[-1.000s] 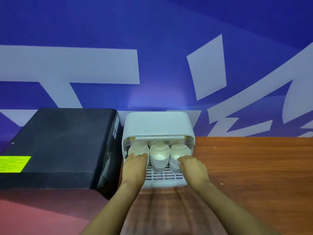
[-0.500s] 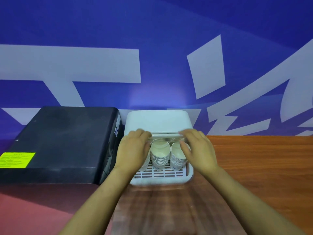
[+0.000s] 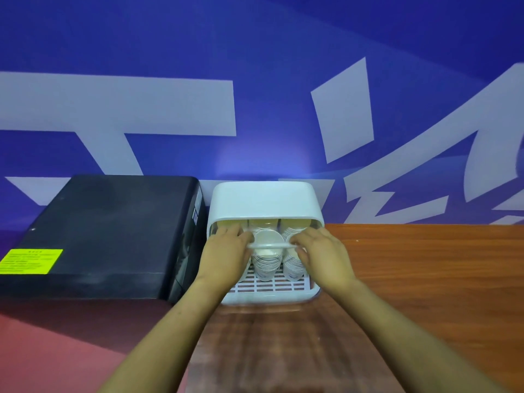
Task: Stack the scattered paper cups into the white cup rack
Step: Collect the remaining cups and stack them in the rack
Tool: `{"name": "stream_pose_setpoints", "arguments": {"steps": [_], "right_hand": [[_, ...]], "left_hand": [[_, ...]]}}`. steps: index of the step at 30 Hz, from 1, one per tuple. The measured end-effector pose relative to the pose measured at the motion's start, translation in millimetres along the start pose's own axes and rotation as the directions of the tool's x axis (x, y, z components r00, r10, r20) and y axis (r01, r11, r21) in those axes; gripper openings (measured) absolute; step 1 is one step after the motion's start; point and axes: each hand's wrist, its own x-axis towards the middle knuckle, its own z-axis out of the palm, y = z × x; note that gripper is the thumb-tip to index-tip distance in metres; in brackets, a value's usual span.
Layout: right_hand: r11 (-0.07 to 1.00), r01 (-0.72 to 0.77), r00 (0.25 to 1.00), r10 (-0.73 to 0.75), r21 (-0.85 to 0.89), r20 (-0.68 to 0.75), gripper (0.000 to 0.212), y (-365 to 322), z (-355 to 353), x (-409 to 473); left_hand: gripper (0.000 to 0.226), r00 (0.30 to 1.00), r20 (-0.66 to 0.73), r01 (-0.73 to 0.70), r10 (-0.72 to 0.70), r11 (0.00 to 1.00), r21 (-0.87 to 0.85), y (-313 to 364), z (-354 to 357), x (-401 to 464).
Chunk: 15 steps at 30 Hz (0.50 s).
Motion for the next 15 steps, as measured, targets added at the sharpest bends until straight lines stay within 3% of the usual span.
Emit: {"name": "stream_pose_setpoints", "arguments": {"steps": [4, 11, 15], "right_hand": [[0.999, 0.029, 0.999, -0.028, -0.021, 0.032, 0.030, -2, 8, -15], [0.994, 0.040, 0.976, -0.018, -0.100, 0.215, 0.040, -4, 37, -45], [0.999, -0.031, 0.948, 0.027, 0.009, 0.317, 0.024, -10, 46, -57]], "left_hand": [[0.030, 0.996, 0.084, 0.018, -0.015, 0.999, -0.039, 2, 7, -18], [0.027, 0.964, 0.260, 0.074, -0.062, 0.996, -0.039, 12, 29, -48], [0.034, 0.935, 0.343, 0.108, -0.093, 0.994, -0.025, 16, 44, -62]]}}
